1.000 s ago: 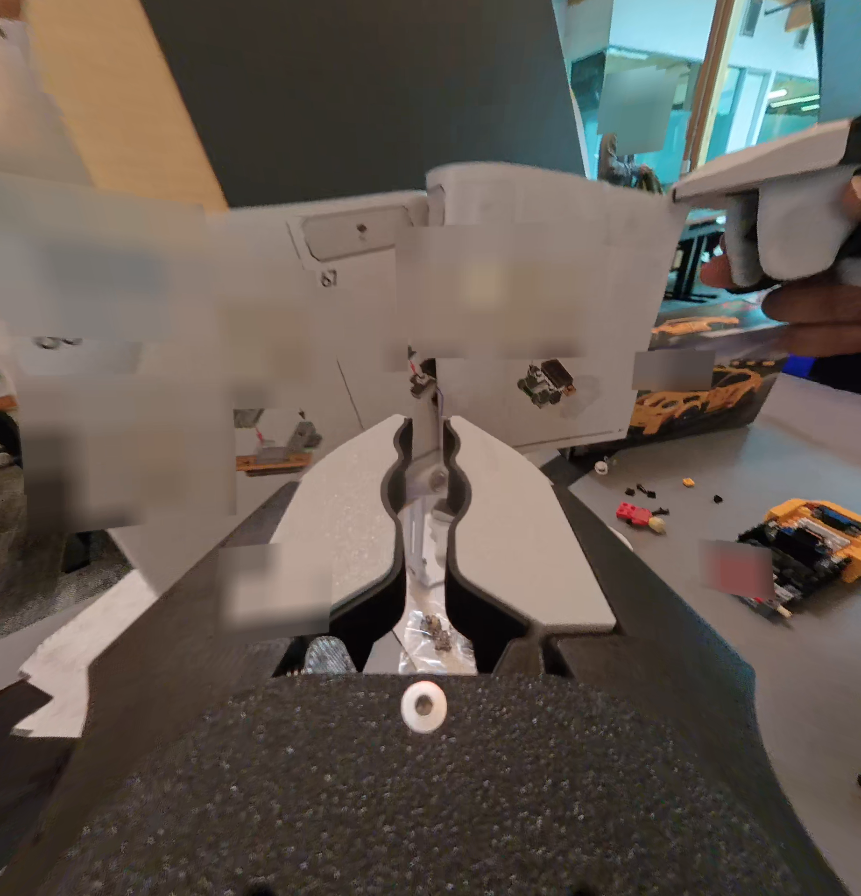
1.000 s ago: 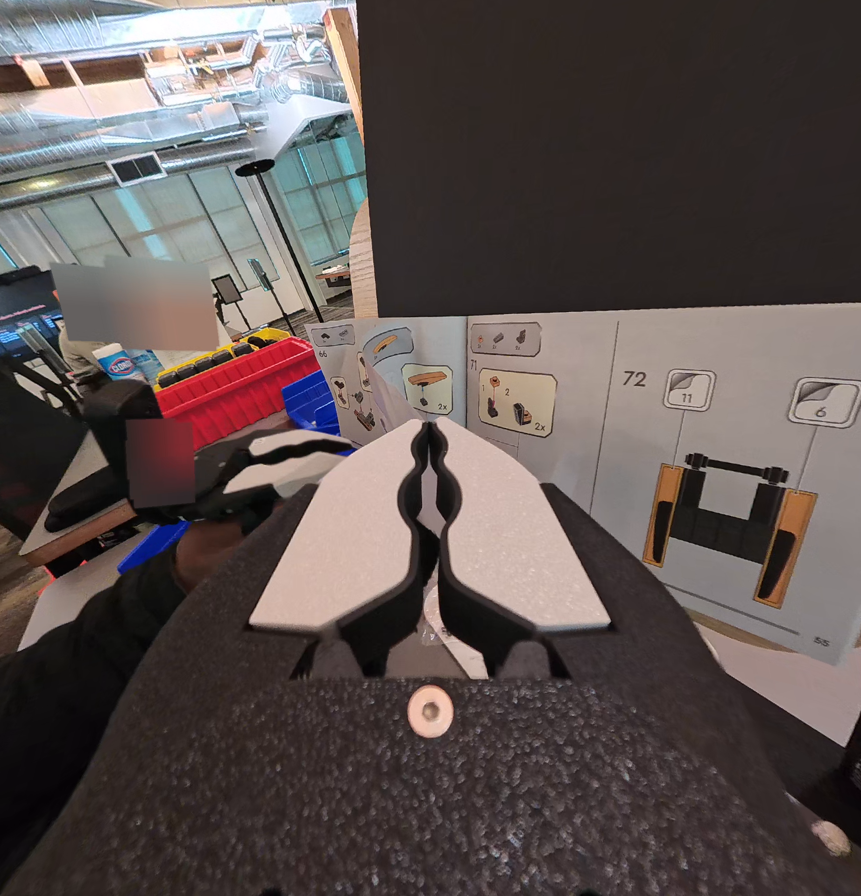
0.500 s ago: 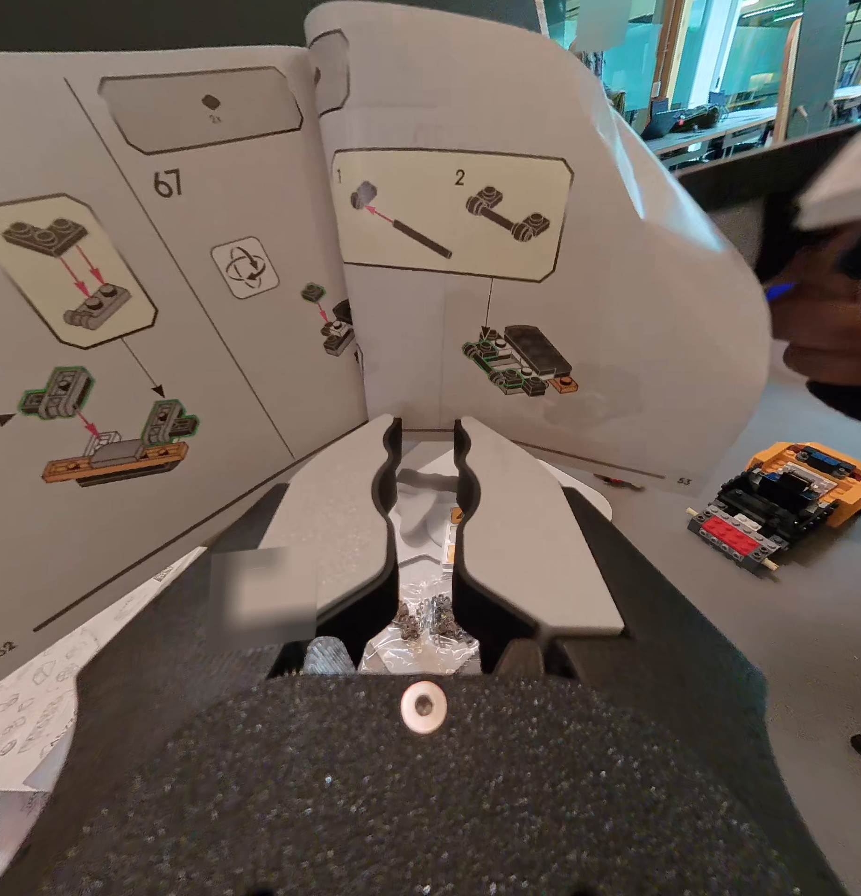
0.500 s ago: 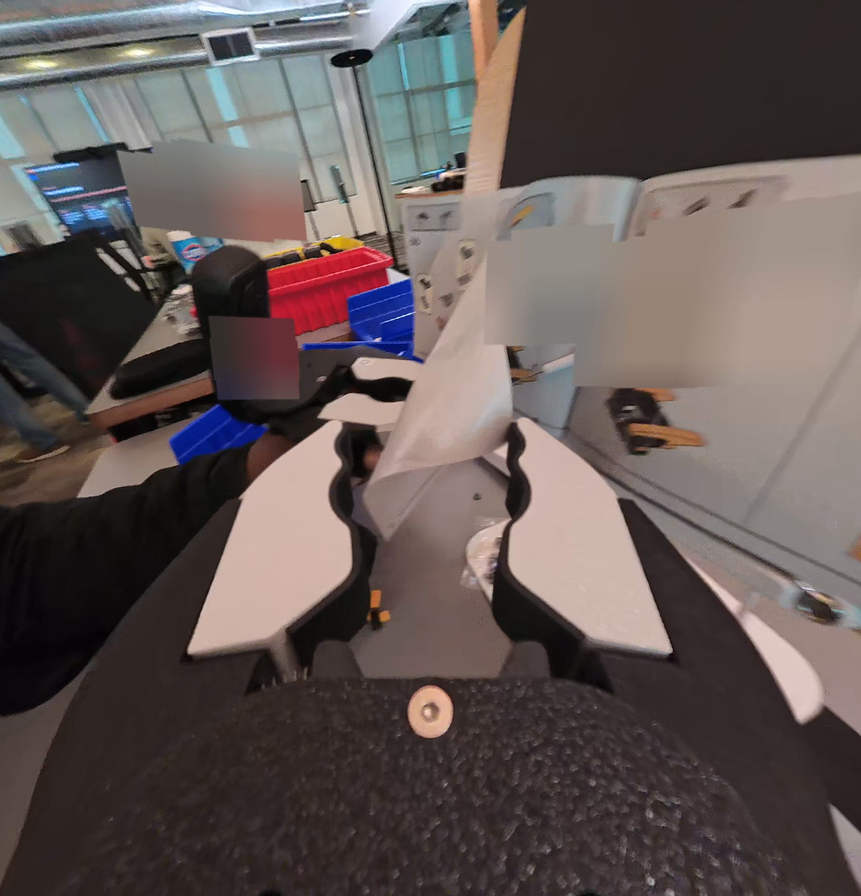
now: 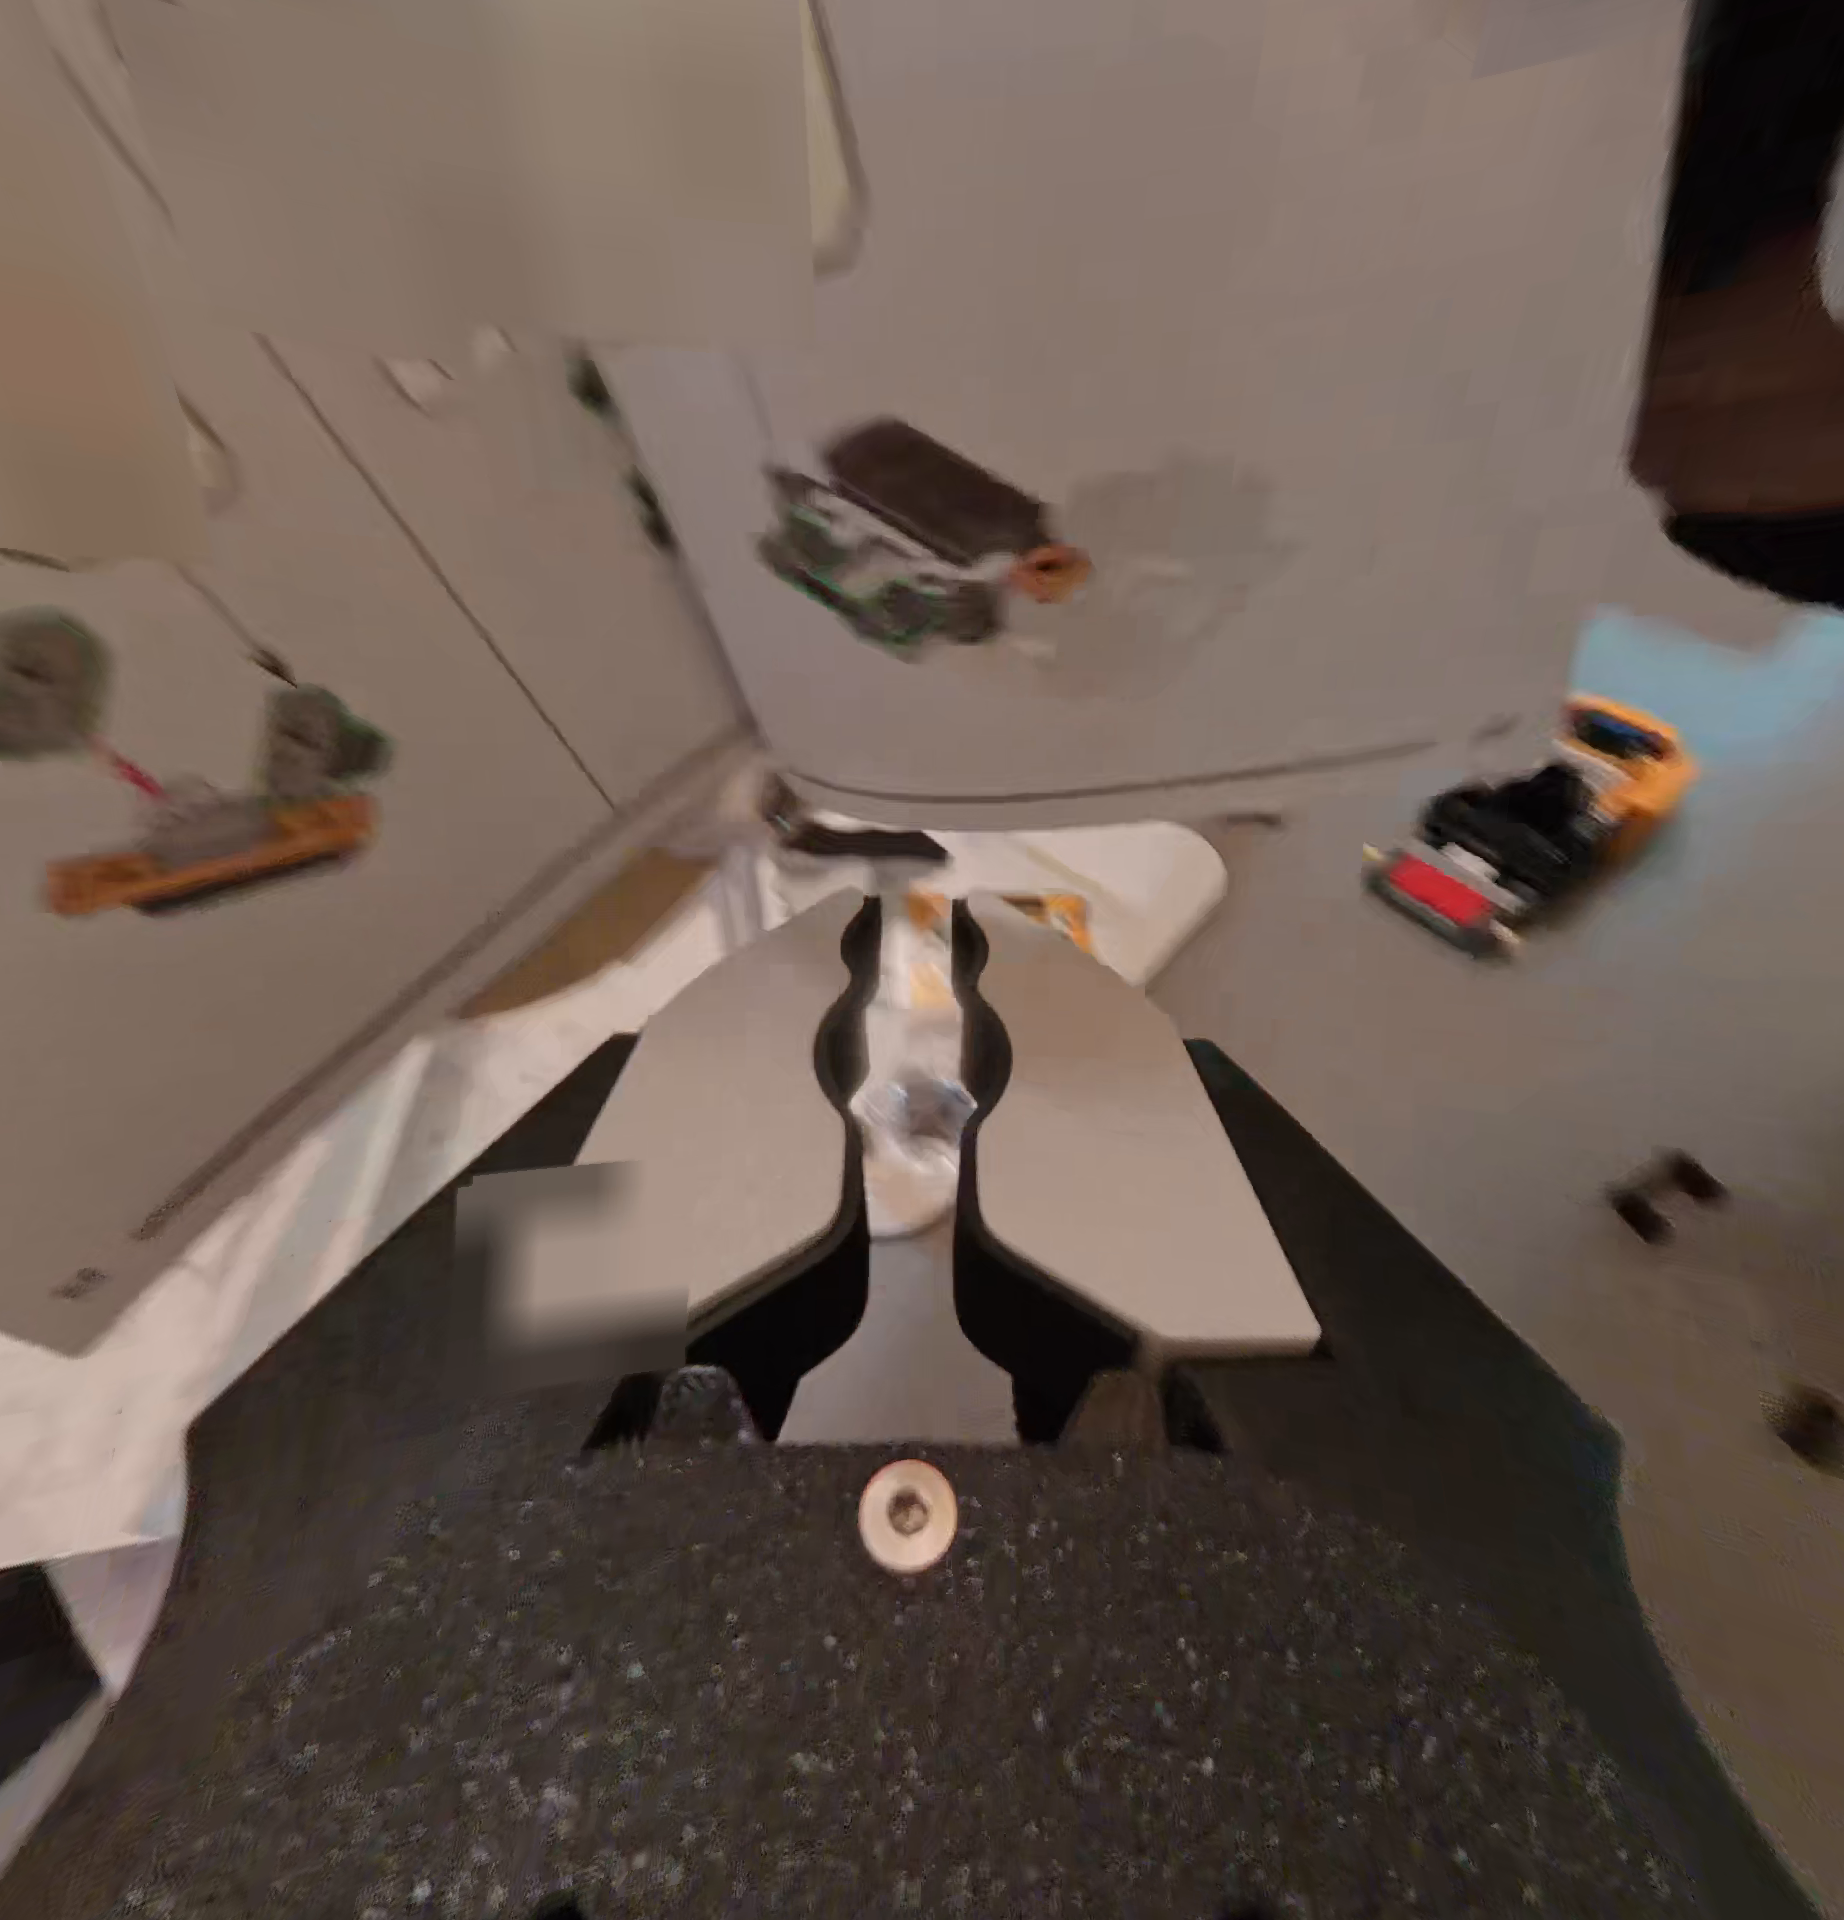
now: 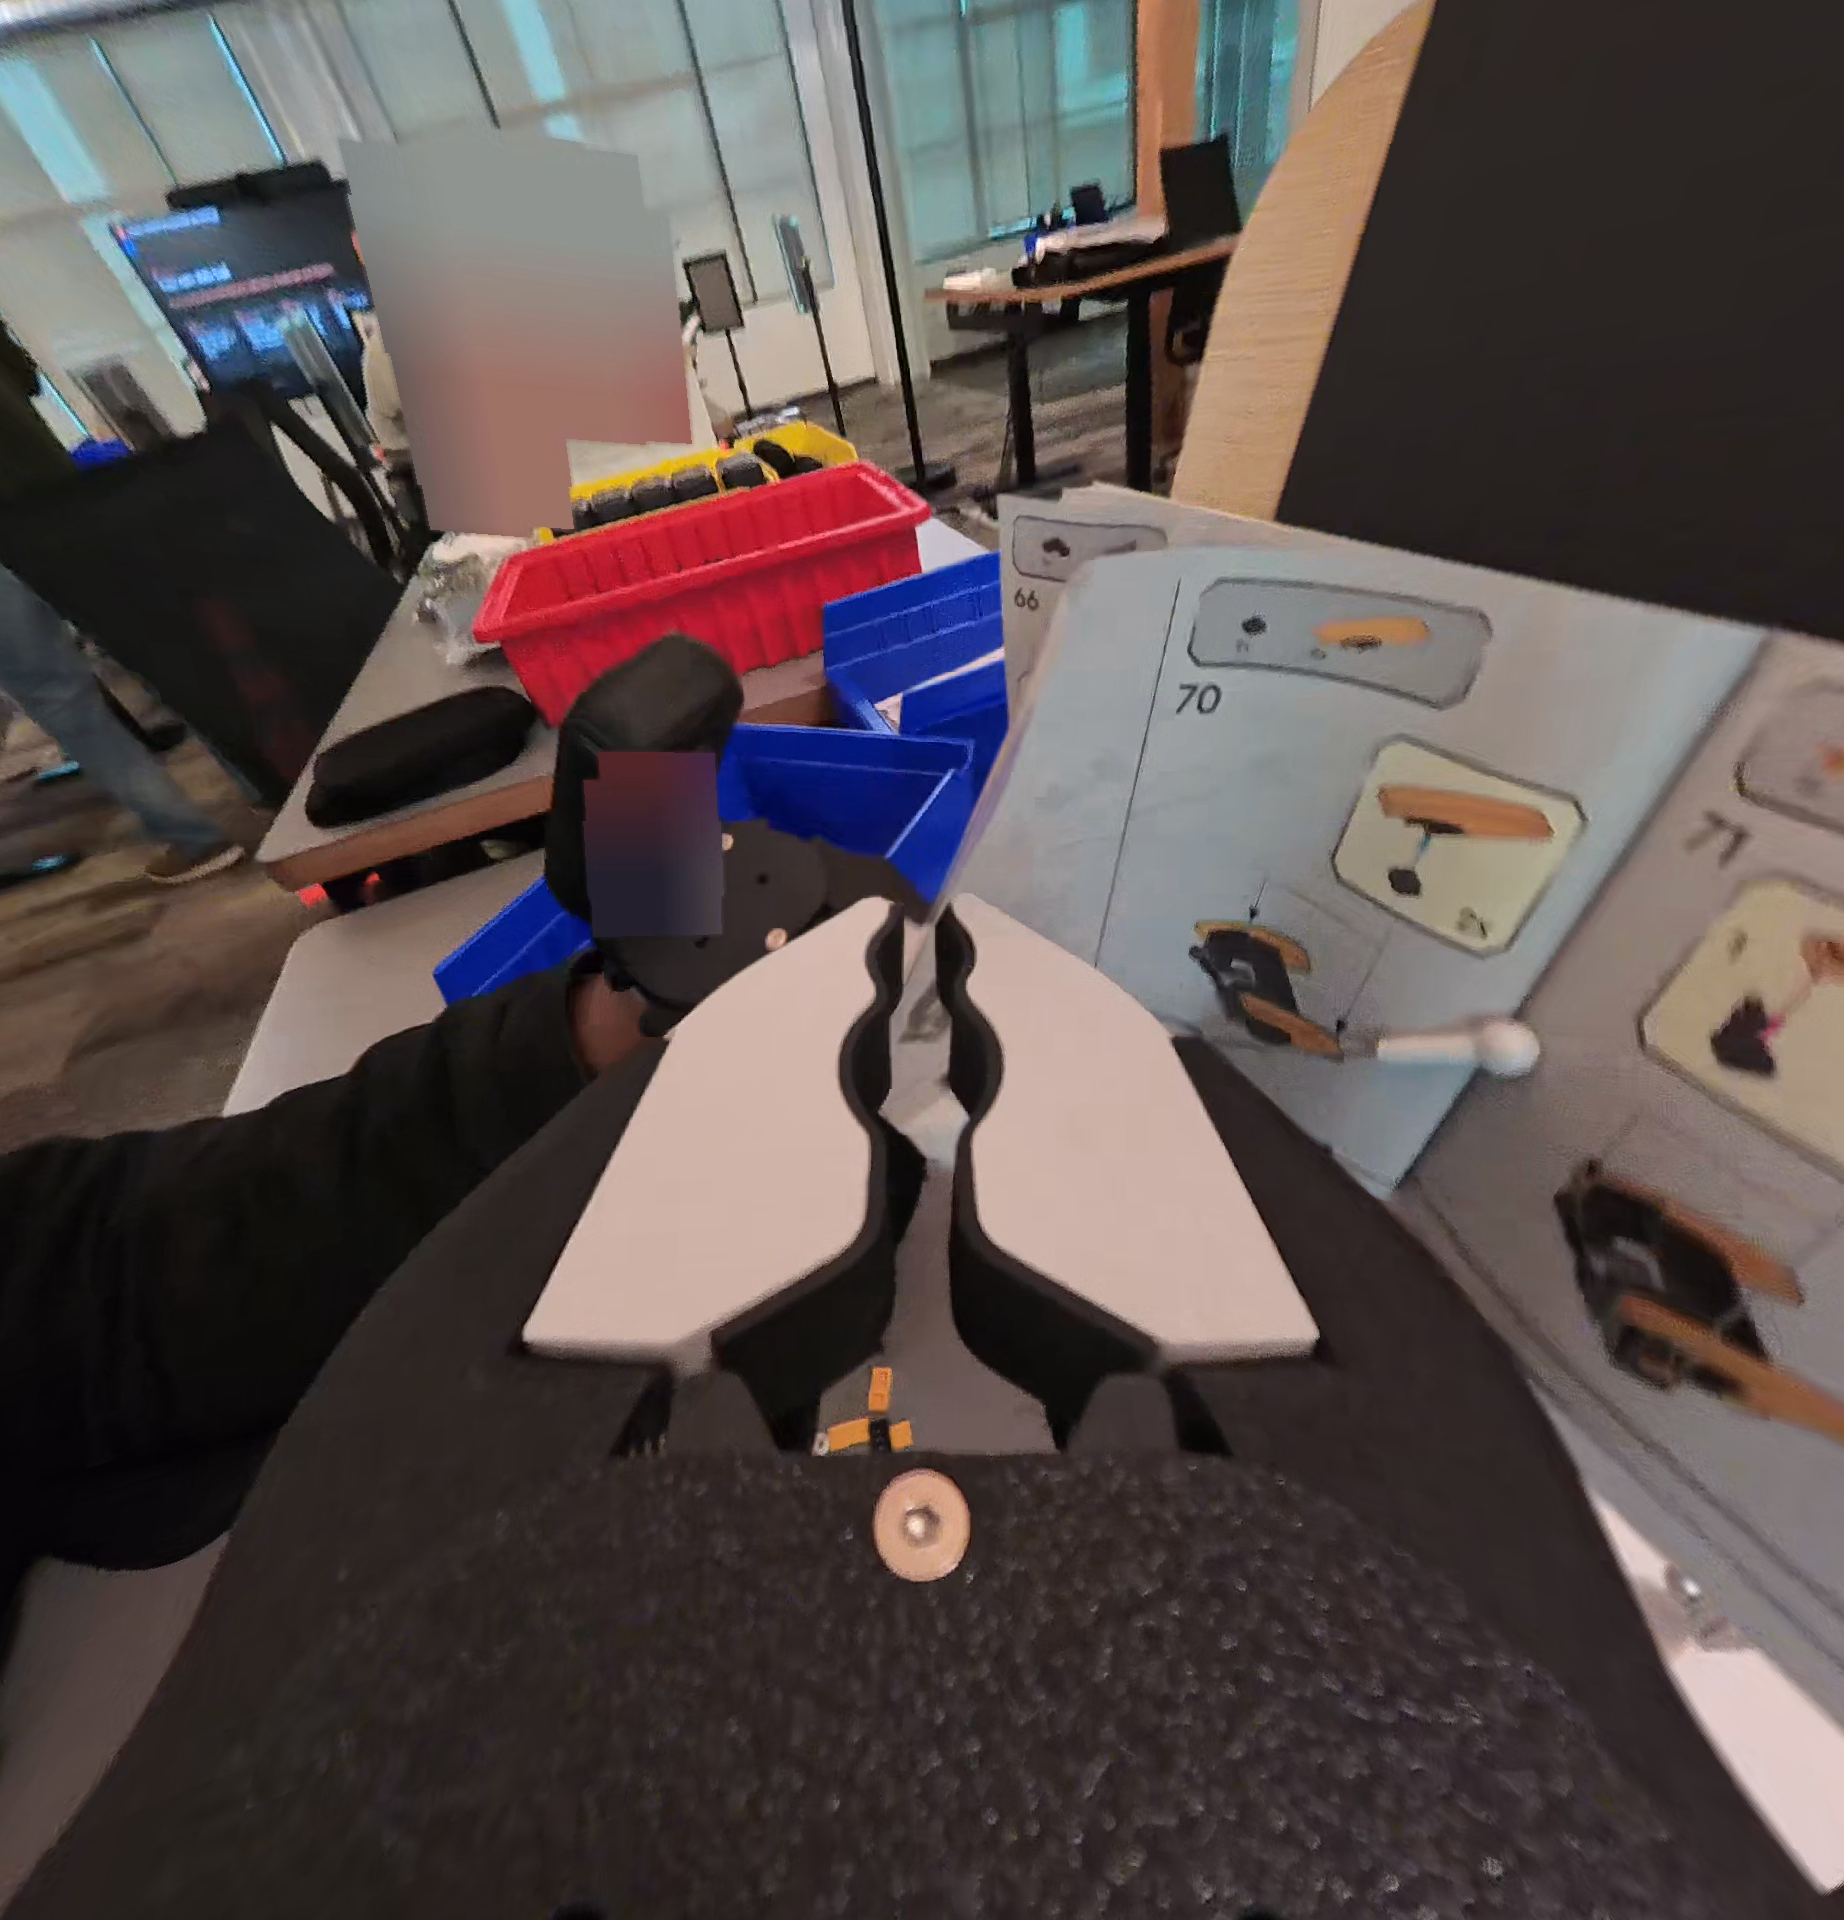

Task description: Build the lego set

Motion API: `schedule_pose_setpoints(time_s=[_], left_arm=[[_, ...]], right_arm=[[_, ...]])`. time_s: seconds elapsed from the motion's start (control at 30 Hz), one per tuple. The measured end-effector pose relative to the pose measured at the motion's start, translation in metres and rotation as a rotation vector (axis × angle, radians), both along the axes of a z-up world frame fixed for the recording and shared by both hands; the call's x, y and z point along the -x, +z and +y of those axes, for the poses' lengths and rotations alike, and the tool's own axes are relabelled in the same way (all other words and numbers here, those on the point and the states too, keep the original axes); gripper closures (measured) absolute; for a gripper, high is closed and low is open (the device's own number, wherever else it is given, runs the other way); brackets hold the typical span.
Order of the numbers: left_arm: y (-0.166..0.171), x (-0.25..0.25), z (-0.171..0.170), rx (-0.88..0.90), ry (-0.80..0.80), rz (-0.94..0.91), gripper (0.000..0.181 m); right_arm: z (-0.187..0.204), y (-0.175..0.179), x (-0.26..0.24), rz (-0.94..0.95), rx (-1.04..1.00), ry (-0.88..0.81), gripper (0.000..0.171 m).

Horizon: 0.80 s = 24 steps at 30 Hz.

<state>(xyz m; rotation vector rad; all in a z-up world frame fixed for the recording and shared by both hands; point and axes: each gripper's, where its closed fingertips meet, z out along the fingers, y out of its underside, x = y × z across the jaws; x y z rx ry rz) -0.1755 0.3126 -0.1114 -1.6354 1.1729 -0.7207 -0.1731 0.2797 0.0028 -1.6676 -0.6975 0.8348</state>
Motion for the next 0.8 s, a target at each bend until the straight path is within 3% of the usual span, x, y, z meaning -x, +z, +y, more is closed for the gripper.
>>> schedule_pose_setpoints(time_s=[0.13,0.23,0.3,0.43,0.53,0.6,0.8], left_arm=[[-0.017,-0.013,-0.04,0.036,-0.176,-0.042,0.17],[-0.005,-0.026,-0.044,-0.236,-0.112,-0.117,0.169],[0.009,-0.032,-0.043,-0.324,-0.058,-0.152,0.168],[0.03,-0.036,-0.014,-0.337,0.153,-0.189,0.167],[0.037,-0.039,0.01,-0.375,0.288,-0.13,0.16],[0.04,-0.04,0.02,-0.428,0.334,-0.1,0.158],[0.036,-0.045,0.04,-0.46,0.375,-0.012,0.159]], right_arm=[[0.027,-0.001,0.017,-0.14,0.022,0.004,0.171],[0.042,-0.002,0.028,-0.236,-0.023,0.017,0.168],[0.041,0.008,0.03,-0.239,-0.105,0.034,0.163],[0.039,0.034,0.018,-0.152,-0.168,0.024,0.16],[0.039,0.045,0.01,-0.141,-0.148,0.014,0.148],[0.035,0.05,0.006,-0.141,-0.137,0.012,0.139],[0.031,0.043,0.011,-0.169,-0.106,0.016,0.137]])
